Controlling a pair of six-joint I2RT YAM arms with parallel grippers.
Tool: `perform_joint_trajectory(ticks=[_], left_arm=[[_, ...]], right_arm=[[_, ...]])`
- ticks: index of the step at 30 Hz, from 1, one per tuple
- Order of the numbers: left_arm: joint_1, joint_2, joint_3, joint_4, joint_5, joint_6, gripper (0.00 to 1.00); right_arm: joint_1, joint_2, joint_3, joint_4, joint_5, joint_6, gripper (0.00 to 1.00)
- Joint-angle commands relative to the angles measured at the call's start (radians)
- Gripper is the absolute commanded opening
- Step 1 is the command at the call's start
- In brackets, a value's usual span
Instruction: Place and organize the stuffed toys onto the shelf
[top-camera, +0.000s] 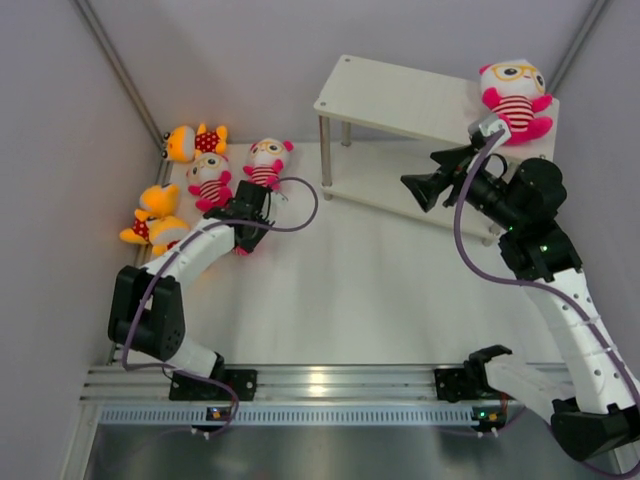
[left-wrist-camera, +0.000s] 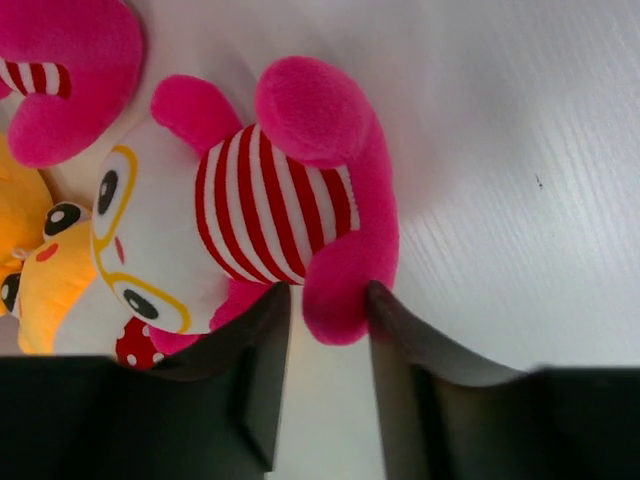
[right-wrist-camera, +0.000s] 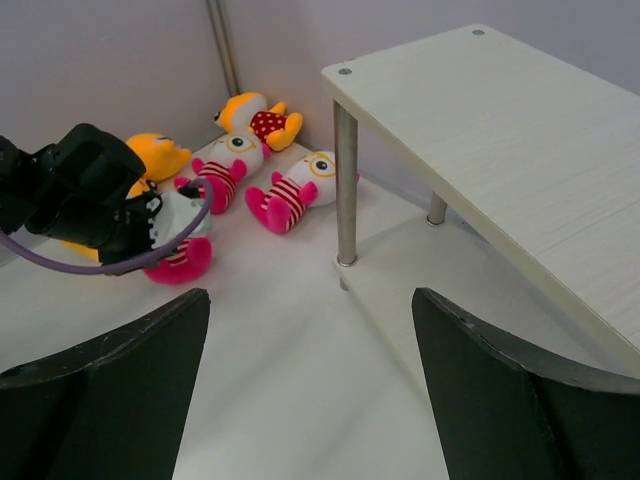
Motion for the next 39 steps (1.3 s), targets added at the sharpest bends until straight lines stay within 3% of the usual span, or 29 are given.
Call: perform_joint_trajectory(ticks=[1, 2, 3, 5, 6, 10, 12, 15, 17, 21, 24, 25, 26, 28, 31, 34, 39], left_arm=[[0.004, 0.028, 0.025, 0.017, -0.004, 0.016, 0.36], [0.007, 0.028, 0.017, 0.015, 0.019, 0.017, 0.23], [0.007, 0.030, 0.014, 0.014, 0.025, 0.016, 0.22], [0.015, 0.034, 0.017, -0.003, 0.026, 0.005, 0.31], [0.018, 0.043, 0.023, -0.028, 0.028, -0.009, 0.48], [0.047, 0.062, 0.036, -0.035, 0.059, -0.024, 0.57], [0.069, 0.074, 0.042, -0.034, 0.068, -0.030, 0.57], [0.085, 0.085, 0.050, -0.034, 0.104, -0.024, 0.34], [0.085, 0.073, 0.047, -0.046, 0.123, -0.017, 0.00], [0.085, 0.007, 0.063, -0.144, 0.227, 0.037, 0.00], [0.085, -0.184, 0.066, -0.247, 0.442, 0.188, 0.00], [0.085, -0.241, 0.074, -0.290, 0.583, 0.235, 0.00], [0.085, -0.360, 0.076, -0.323, 0.649, 0.278, 0.00], [0.085, -0.446, 0.097, -0.434, 0.794, 0.367, 0.00], [0.082, -0.461, 0.171, -0.587, 0.833, 0.376, 0.00], [0.073, -0.516, 0.163, -0.615, 0.835, 0.379, 0.00], [0.070, -0.544, 0.166, -0.637, 0.865, 0.379, 0.00]], right_arm=[[0.017, -0.013, 0.000, 0.076, -0.022, -0.018, 0.83], [0.017, -0.013, 0.002, 0.073, -0.024, -0.018, 0.84], [0.021, -0.010, 0.003, 0.070, -0.027, -0.021, 0.84], [0.025, -0.004, 0.011, 0.053, -0.038, -0.028, 0.84], [0.030, -0.002, 0.013, 0.050, -0.038, -0.034, 0.83], [0.048, -0.003, 0.010, 0.045, -0.032, -0.035, 0.83], [0.056, -0.003, 0.008, 0.044, -0.036, -0.034, 0.83], [0.076, -0.014, 0.007, 0.038, -0.033, -0.081, 0.83], [0.083, -0.017, 0.006, 0.033, -0.030, -0.086, 0.84], [0.093, -0.010, -0.004, 0.033, -0.045, -0.098, 0.83], [0.134, 0.021, -0.035, 0.060, -0.150, -0.173, 0.78], [0.190, 0.035, -0.073, 0.079, -0.170, -0.207, 0.78], [0.223, 0.041, -0.099, 0.144, -0.208, -0.286, 0.79], [0.315, 0.062, -0.186, 0.239, -0.258, -0.351, 0.85], [0.364, 0.145, -0.192, 0.373, -0.381, -0.387, 0.90], [0.396, 0.271, -0.056, 0.318, -0.432, -0.362, 0.90], [0.407, 0.501, 0.118, 0.297, -0.565, -0.117, 0.88]])
